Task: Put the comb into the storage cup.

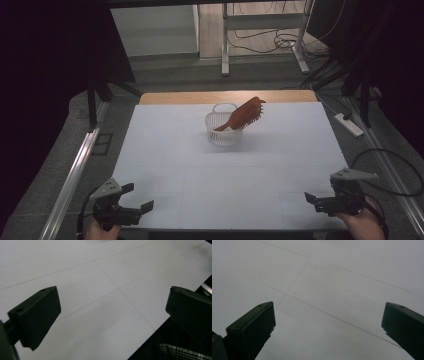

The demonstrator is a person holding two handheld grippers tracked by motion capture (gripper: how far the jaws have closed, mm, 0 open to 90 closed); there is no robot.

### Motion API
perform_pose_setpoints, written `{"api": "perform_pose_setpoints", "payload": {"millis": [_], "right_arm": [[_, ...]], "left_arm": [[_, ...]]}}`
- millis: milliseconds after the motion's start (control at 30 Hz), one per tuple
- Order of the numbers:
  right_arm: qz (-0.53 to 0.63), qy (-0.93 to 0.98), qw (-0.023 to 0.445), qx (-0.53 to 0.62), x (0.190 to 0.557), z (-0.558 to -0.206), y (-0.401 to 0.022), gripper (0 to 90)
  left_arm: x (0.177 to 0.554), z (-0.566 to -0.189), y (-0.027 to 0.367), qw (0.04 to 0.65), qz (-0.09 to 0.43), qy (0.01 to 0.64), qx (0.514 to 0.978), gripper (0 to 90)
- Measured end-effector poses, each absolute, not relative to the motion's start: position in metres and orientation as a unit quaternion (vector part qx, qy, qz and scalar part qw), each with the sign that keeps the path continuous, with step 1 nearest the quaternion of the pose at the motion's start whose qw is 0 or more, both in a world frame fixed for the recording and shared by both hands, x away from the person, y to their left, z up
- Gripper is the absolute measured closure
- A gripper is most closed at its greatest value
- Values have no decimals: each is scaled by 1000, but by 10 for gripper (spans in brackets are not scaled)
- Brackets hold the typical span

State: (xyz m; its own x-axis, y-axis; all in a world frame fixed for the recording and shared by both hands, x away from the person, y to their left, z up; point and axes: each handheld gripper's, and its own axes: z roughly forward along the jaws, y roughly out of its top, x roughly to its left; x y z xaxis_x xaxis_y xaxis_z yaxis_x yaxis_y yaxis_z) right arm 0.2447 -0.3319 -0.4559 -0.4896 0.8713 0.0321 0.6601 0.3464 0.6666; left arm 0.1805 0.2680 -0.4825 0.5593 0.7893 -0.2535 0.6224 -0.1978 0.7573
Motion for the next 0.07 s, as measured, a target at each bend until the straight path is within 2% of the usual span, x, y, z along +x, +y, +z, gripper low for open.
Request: {"api": "perform_pose_setpoints", "payload": {"millis": [67], "right_arm": [[313, 805, 166, 476, 245, -457, -332, 0]], "left_arm": [[181, -482, 268, 436, 95, 460, 768, 3]]}}
